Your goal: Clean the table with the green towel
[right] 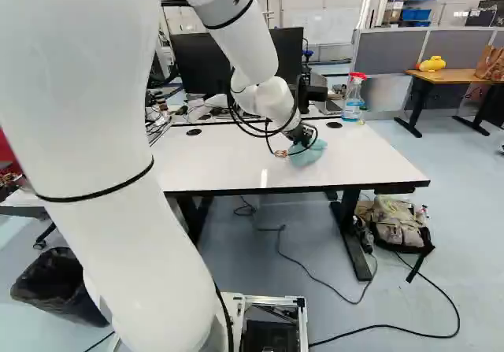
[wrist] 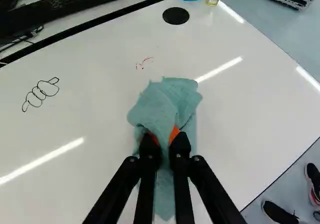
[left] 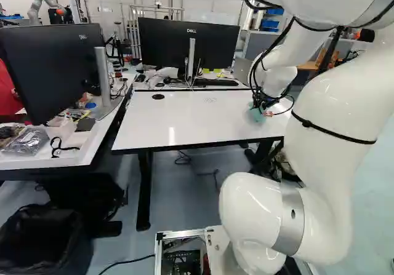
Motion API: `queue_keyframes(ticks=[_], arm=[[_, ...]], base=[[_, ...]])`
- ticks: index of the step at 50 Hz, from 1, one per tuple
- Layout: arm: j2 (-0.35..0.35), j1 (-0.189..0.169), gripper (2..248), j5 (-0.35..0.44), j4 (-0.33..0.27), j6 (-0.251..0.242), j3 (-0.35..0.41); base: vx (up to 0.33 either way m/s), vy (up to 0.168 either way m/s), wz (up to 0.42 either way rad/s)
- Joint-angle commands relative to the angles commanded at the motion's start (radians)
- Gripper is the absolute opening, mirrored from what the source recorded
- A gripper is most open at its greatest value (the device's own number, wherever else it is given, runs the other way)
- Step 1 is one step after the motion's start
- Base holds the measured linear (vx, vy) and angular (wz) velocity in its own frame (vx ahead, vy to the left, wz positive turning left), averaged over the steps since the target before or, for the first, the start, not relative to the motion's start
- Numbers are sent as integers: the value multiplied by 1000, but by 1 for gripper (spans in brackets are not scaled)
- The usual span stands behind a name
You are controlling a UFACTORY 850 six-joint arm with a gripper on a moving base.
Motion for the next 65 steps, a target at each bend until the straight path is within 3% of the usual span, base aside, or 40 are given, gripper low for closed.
queue_keyframes(ticks=[13,40,65], arm=[[6,4,39,0,0,0,-6],[-18,67,39,0,0,0,-99],[-95,97,39,0,0,0,-222]], base=[[0,0,0],[0,0,0],[0,0,0]])
